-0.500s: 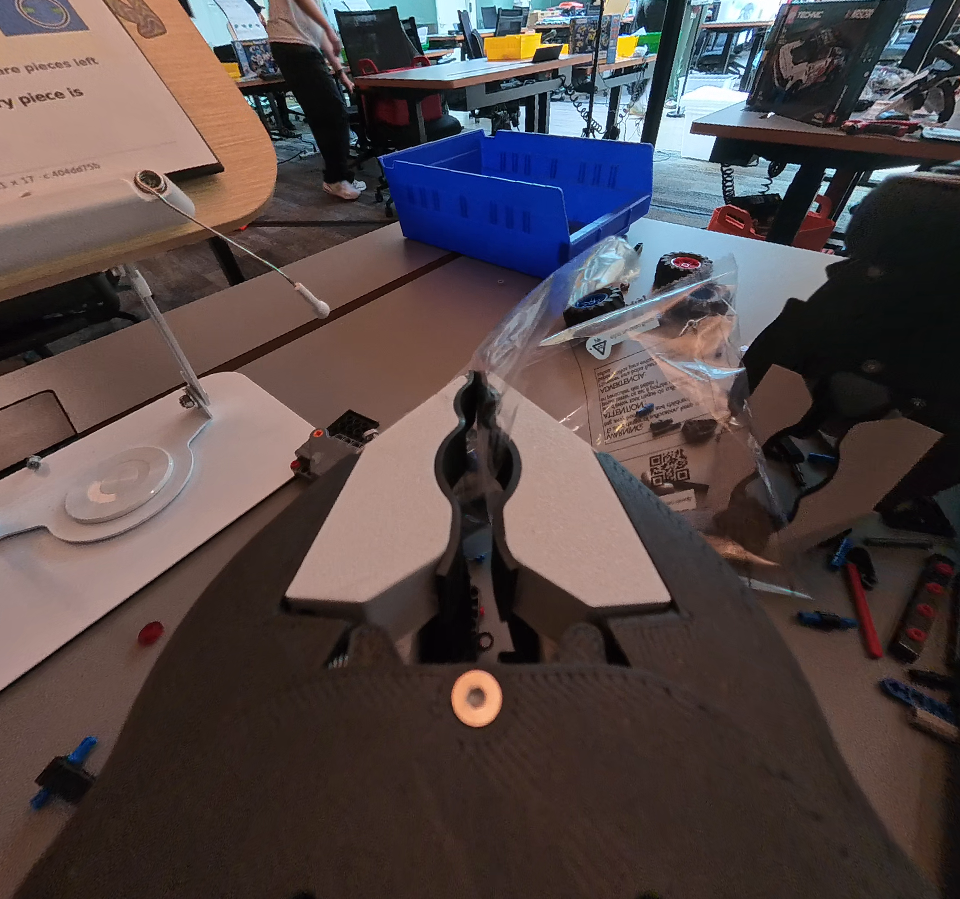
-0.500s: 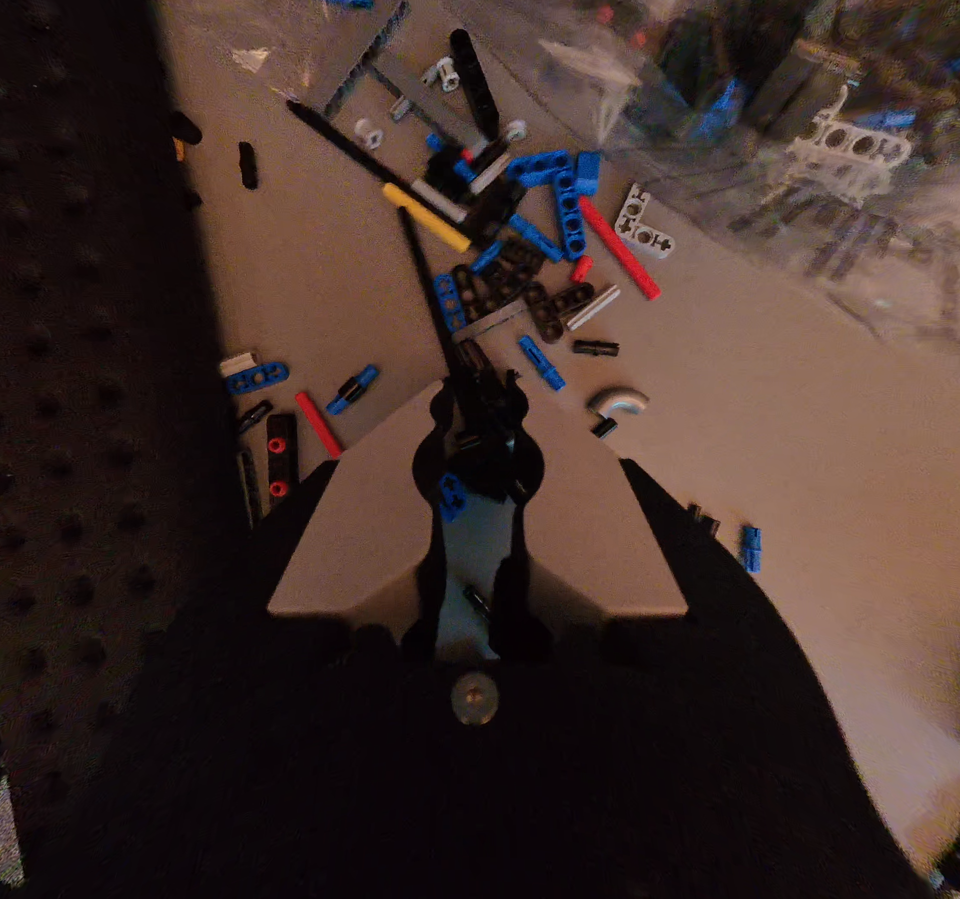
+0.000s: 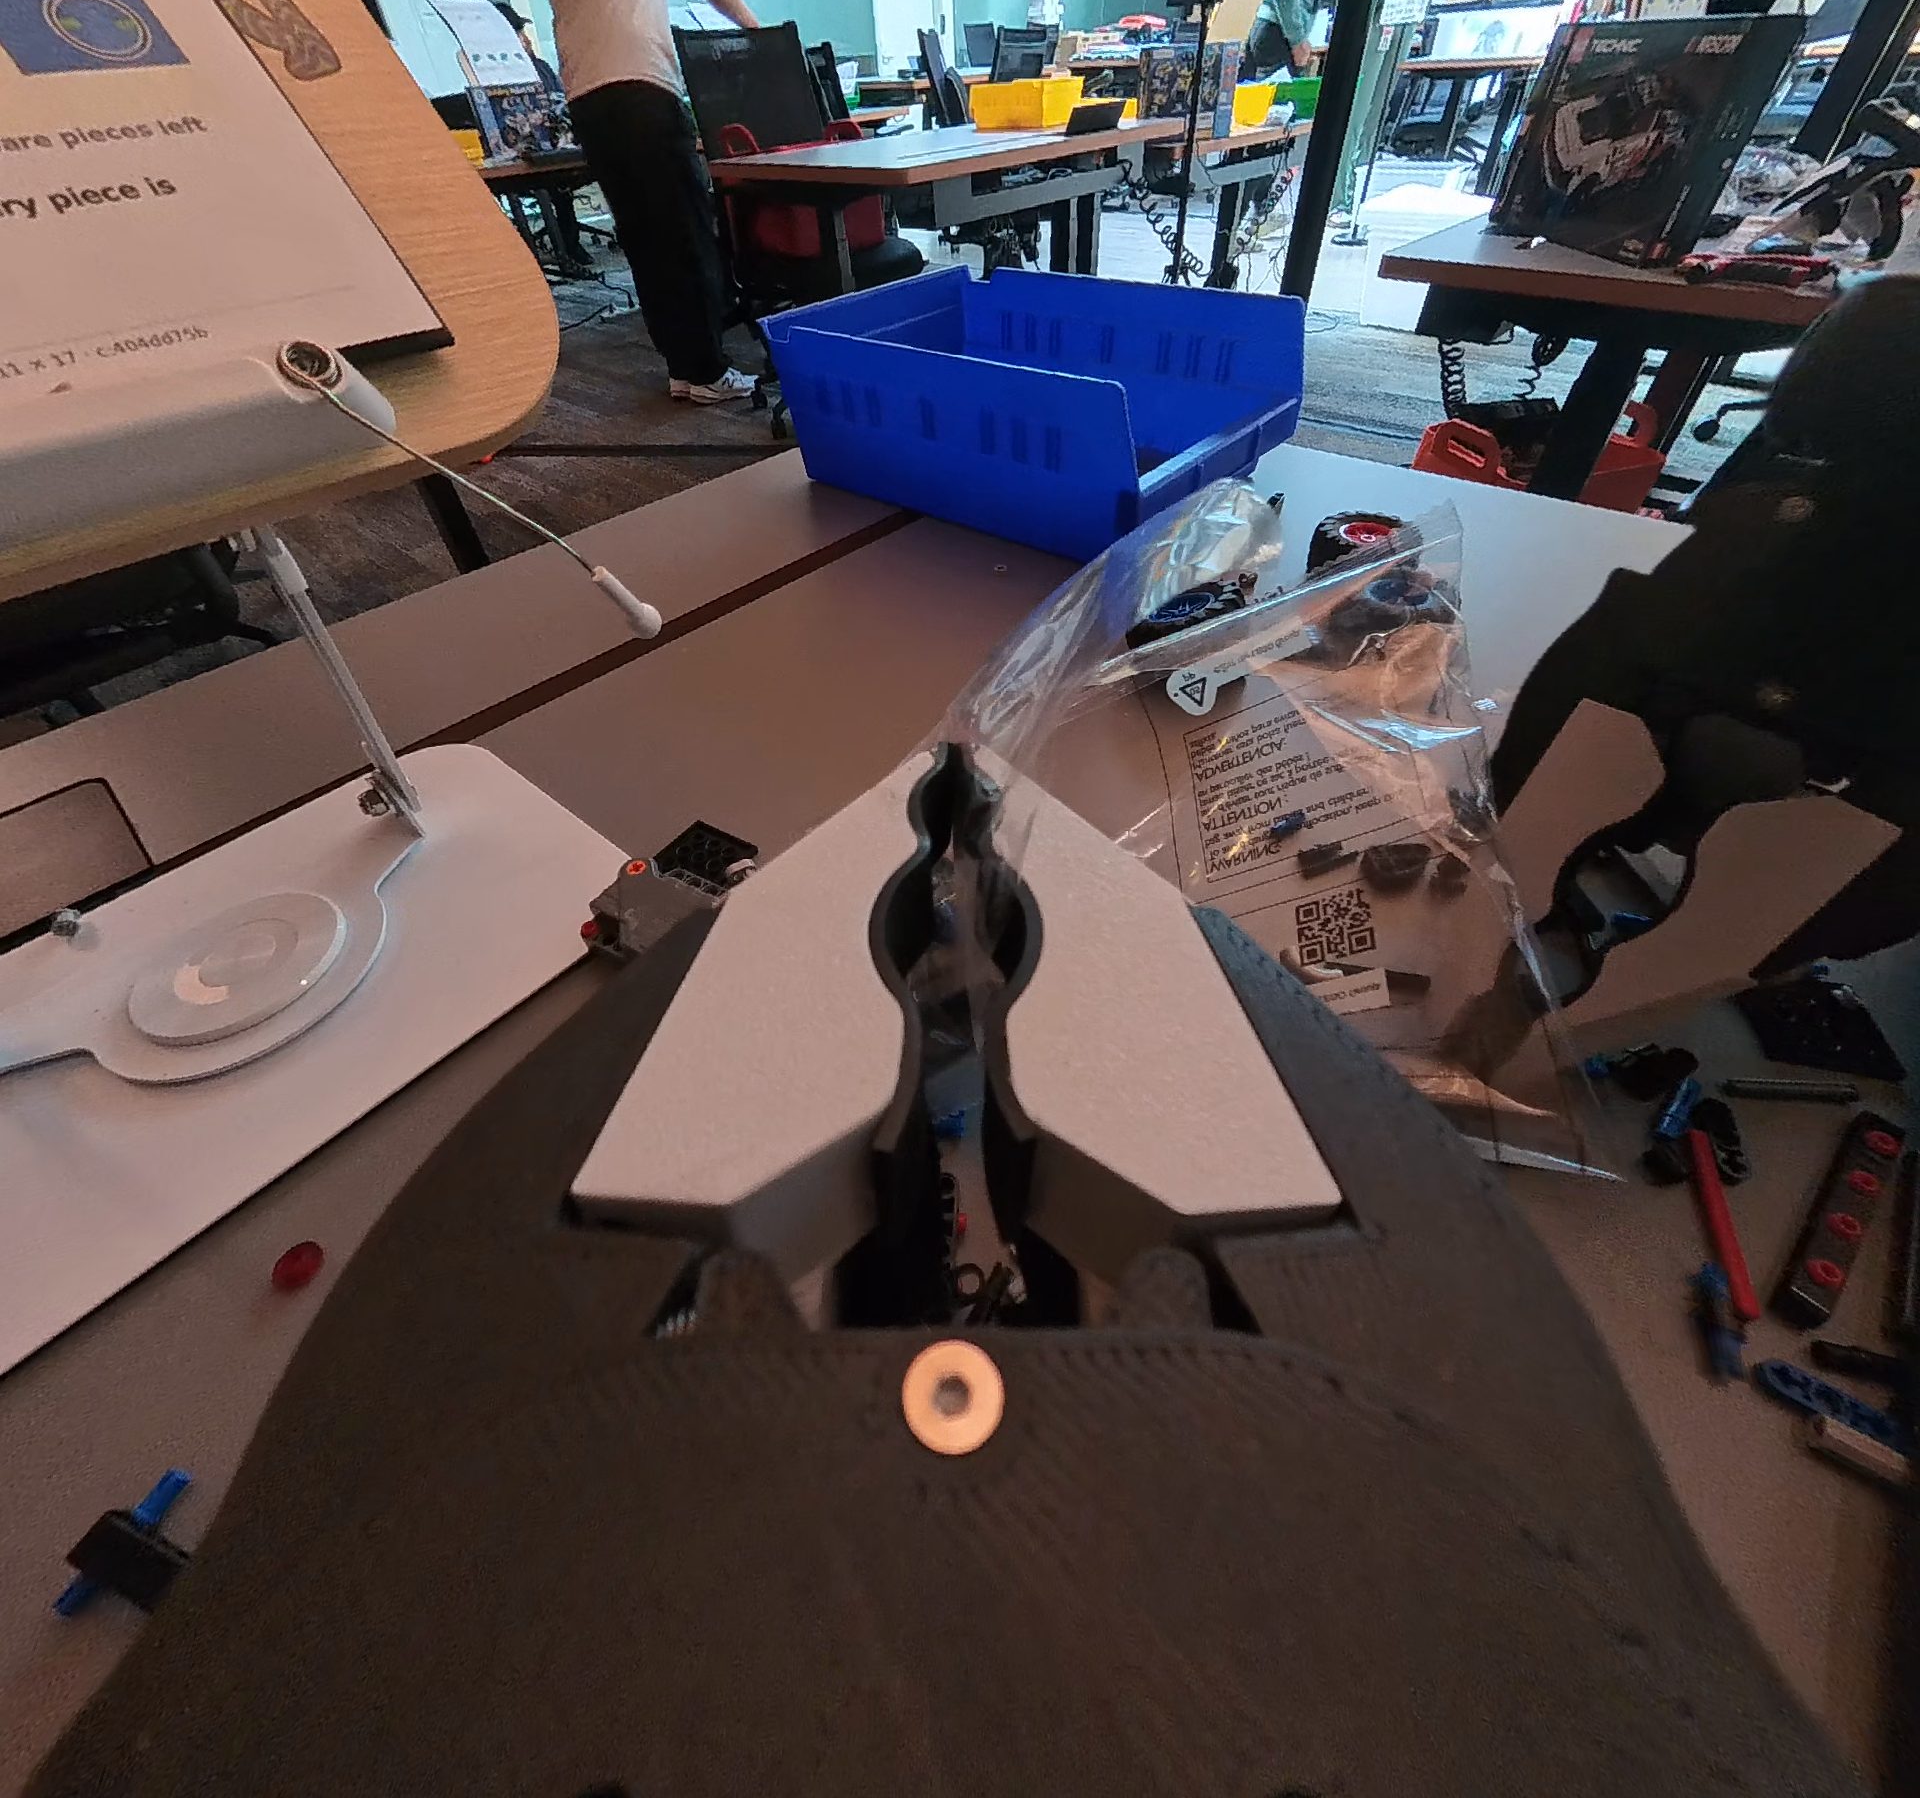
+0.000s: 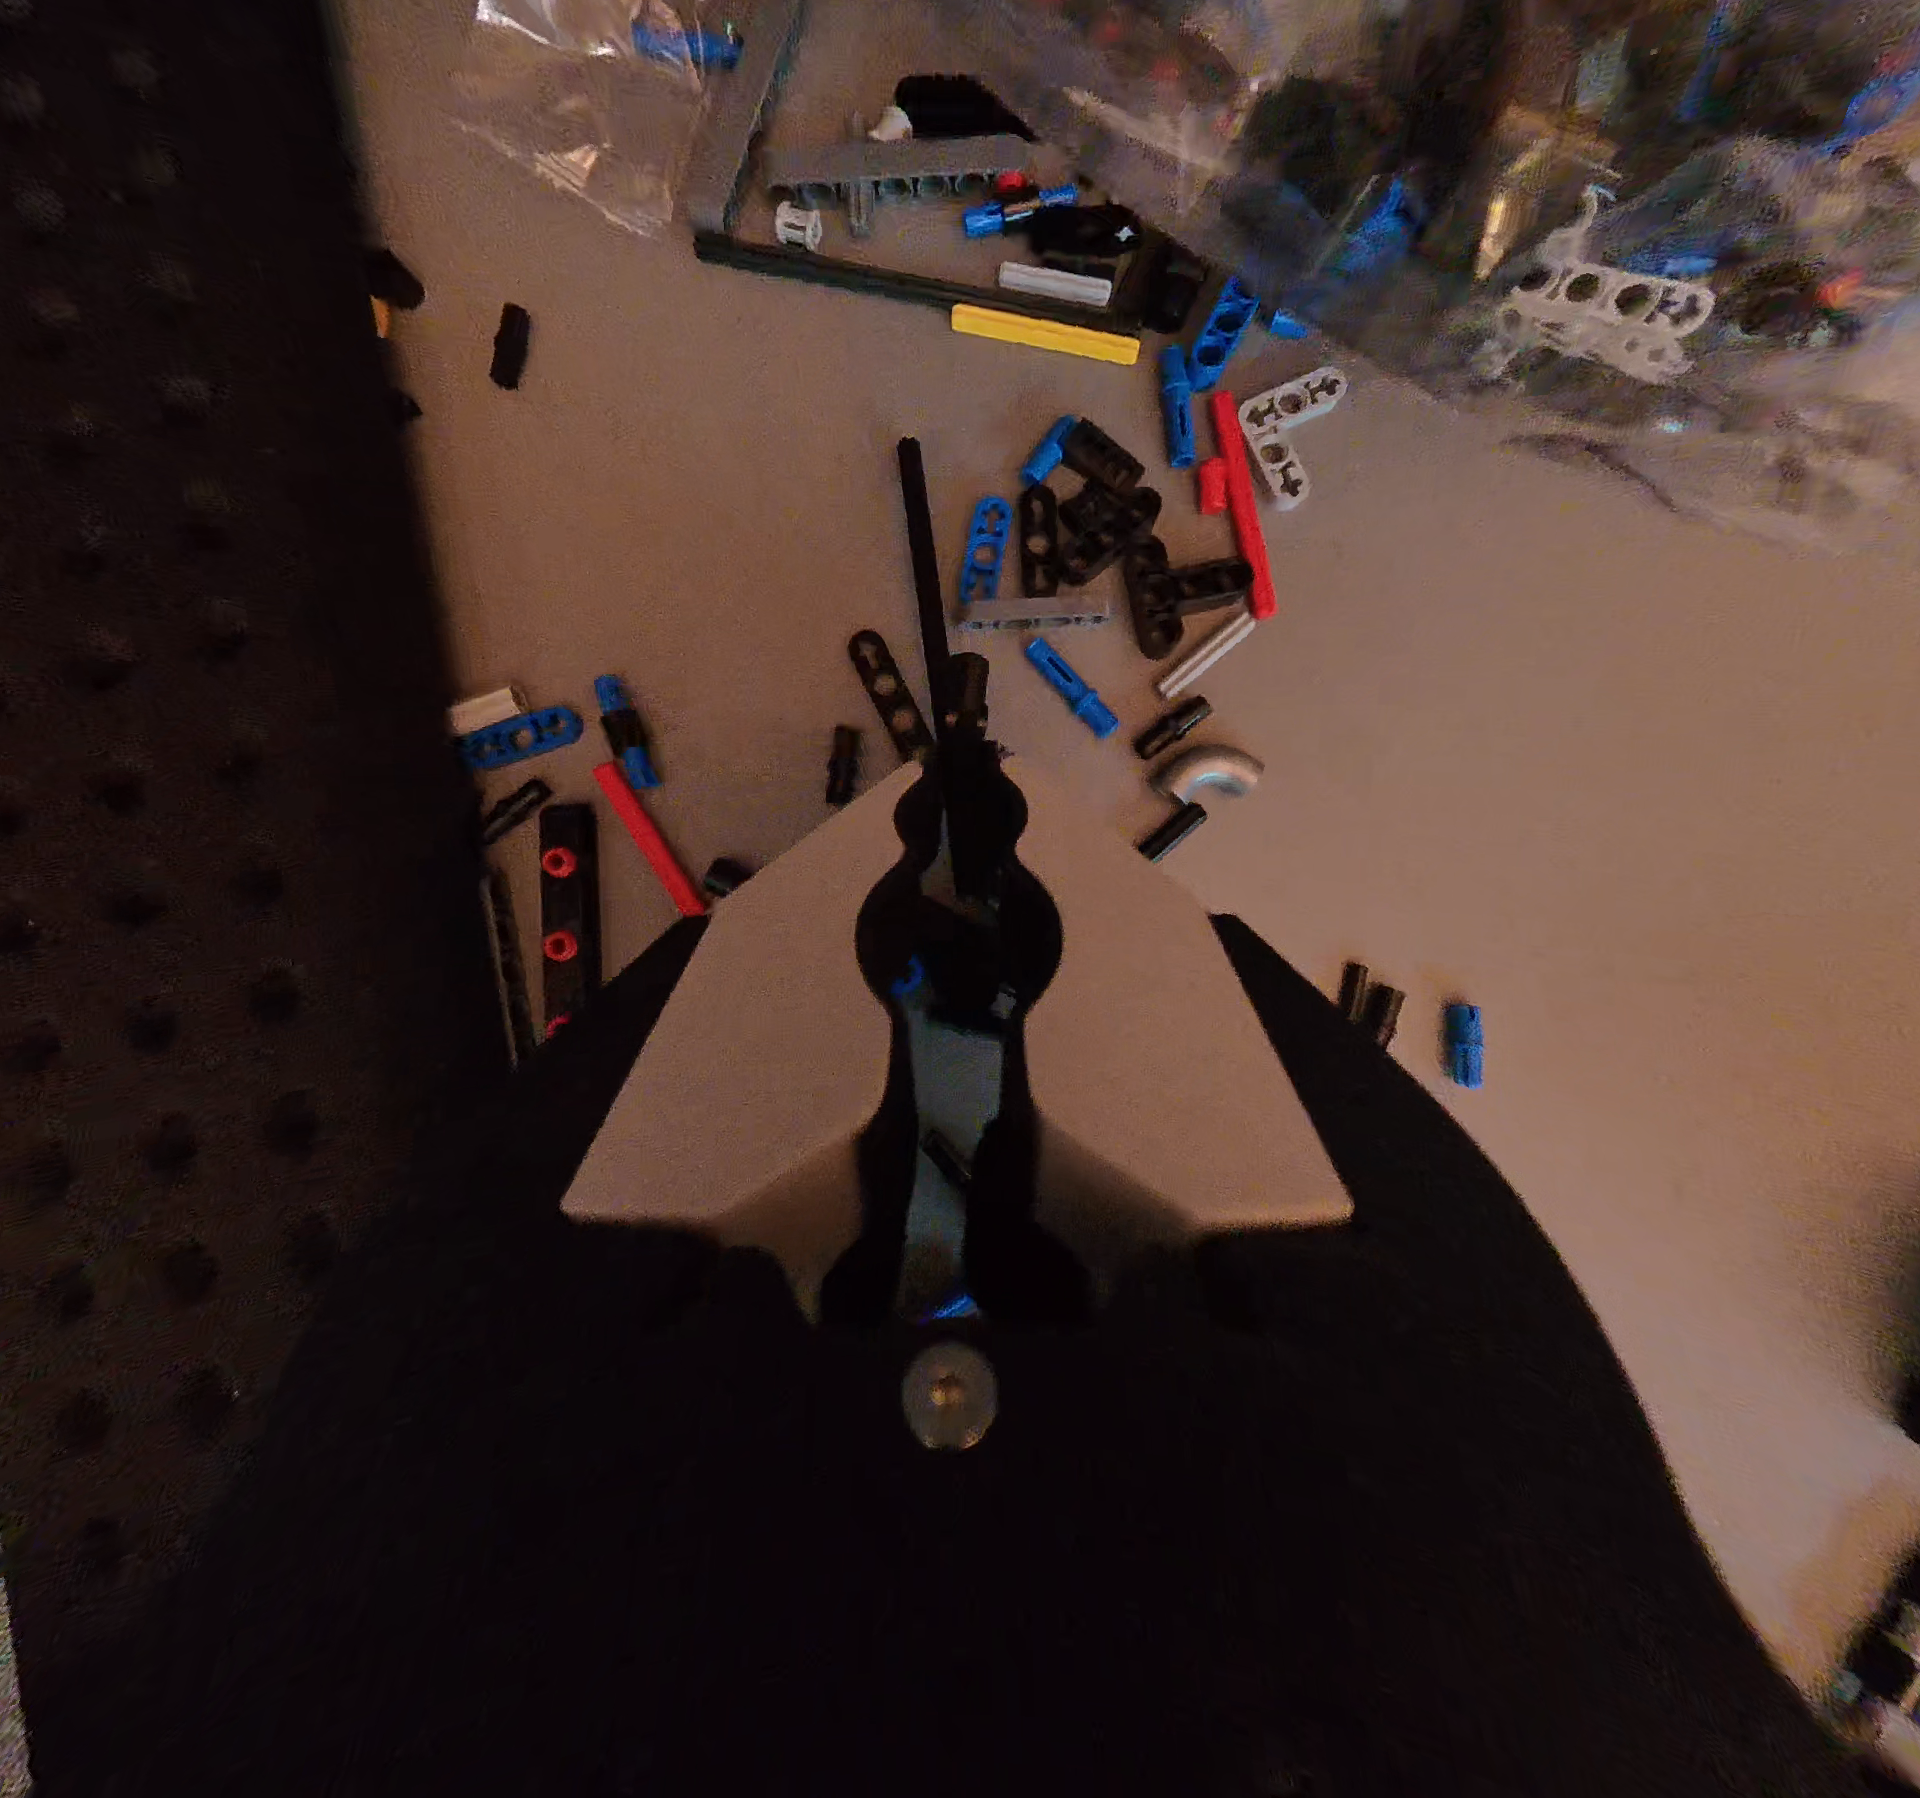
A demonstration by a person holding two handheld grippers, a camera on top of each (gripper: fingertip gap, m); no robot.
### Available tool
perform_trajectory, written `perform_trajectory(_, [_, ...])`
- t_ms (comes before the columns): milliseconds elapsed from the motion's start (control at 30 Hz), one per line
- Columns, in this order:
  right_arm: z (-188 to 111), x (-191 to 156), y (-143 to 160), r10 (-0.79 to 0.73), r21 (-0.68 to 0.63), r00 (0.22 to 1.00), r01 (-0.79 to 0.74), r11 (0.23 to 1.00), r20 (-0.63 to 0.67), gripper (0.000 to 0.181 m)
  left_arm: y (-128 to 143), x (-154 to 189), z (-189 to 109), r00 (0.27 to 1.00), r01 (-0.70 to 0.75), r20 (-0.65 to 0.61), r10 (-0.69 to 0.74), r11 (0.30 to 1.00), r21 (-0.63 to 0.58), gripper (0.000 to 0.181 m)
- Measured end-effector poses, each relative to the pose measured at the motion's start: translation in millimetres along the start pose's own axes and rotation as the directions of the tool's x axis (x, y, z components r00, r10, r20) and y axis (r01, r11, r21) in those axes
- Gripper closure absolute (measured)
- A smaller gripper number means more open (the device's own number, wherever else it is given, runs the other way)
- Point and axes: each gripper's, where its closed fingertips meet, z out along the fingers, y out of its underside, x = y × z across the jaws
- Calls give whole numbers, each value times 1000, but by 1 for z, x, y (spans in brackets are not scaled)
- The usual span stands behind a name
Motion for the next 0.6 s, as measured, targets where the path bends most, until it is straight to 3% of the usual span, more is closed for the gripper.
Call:
perform_trajectory(167, [-20,-6,-11,-19,55,999,20,998,-33,177,0,0,0,1000,1,-1,-1,1000,1,181])
perform_trajectory(333, [-84,-16,-62,-85,164,982,113,980,-170,177,-1,3,1,1000,-6,-7,6,1000,0,181])
perform_trajectory(467, [-113,6,-87,-131,32,923,153,988,-363,177,0,3,2,1000,-7,-8,7,1000,-3,181])
perform_trajectory(600, [-93,34,-106,-182,-114,880,146,983,-439,176,1,3,2,1000,-6,-9,6,1000,-5,181])
